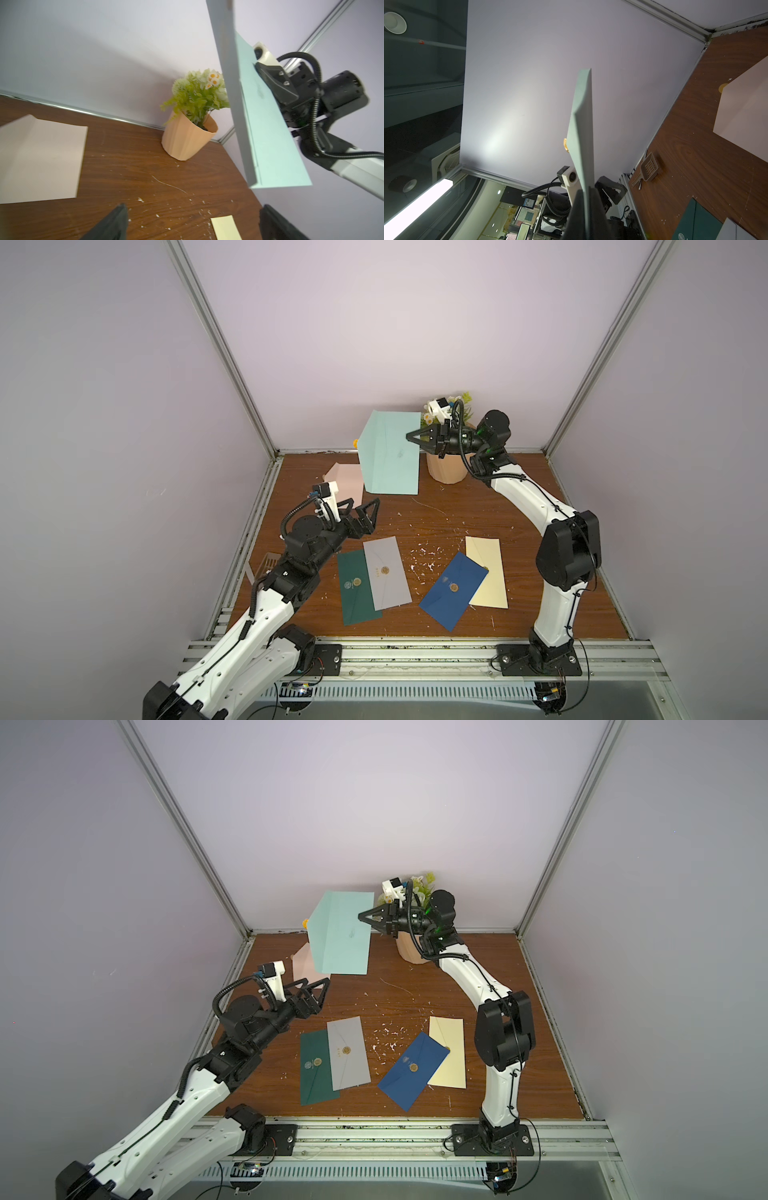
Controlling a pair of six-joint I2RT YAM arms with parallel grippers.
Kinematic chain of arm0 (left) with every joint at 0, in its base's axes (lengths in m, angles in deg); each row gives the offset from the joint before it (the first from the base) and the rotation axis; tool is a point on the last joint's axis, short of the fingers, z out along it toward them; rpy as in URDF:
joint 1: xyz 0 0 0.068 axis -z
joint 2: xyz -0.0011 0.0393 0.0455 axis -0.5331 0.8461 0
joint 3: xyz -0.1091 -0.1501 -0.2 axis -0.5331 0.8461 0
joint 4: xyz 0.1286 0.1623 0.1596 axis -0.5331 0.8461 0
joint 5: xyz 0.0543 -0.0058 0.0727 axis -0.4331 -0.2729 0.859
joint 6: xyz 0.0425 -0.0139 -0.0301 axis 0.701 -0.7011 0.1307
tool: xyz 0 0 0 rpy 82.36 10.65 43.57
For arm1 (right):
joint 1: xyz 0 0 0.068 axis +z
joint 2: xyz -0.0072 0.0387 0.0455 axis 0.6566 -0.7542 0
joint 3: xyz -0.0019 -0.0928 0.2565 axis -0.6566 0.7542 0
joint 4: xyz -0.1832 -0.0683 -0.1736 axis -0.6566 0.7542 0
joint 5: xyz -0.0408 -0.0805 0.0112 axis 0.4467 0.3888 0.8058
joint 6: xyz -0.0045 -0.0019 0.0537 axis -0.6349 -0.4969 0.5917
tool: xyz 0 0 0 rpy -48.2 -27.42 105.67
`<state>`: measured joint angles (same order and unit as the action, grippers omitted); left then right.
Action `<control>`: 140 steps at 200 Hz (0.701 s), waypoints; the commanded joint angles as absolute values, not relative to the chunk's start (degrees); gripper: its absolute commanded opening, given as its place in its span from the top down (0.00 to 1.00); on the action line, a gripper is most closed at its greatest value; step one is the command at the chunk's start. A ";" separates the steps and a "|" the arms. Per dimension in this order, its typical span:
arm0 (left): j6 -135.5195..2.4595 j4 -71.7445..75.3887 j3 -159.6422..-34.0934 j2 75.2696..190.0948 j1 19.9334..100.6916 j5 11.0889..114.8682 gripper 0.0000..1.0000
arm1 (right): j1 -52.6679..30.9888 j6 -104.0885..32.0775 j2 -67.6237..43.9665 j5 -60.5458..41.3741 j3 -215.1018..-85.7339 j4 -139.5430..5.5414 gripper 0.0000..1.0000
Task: Open the envelope
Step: Place the envelope at the center of the board.
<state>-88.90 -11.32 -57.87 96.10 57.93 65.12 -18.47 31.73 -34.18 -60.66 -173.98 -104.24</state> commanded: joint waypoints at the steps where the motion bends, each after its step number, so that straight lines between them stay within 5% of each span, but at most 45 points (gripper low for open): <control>1: -96.40 -23.43 -57.38 95.33 57.32 58.00 0.00 | -18.18 33.26 -33.26 -59.46 -174.11 -110.04 1.00; 93: -96.08 -20.83 -58.83 94.96 55.57 65.43 0.00 | -17.93 35.91 -30.92 -60.07 -170.50 -114.30 1.00; 140: -97.59 -26.13 -62.68 103.22 54.46 59.50 0.16 | -16.73 36.98 -29.43 -61.32 -169.33 -116.96 1.00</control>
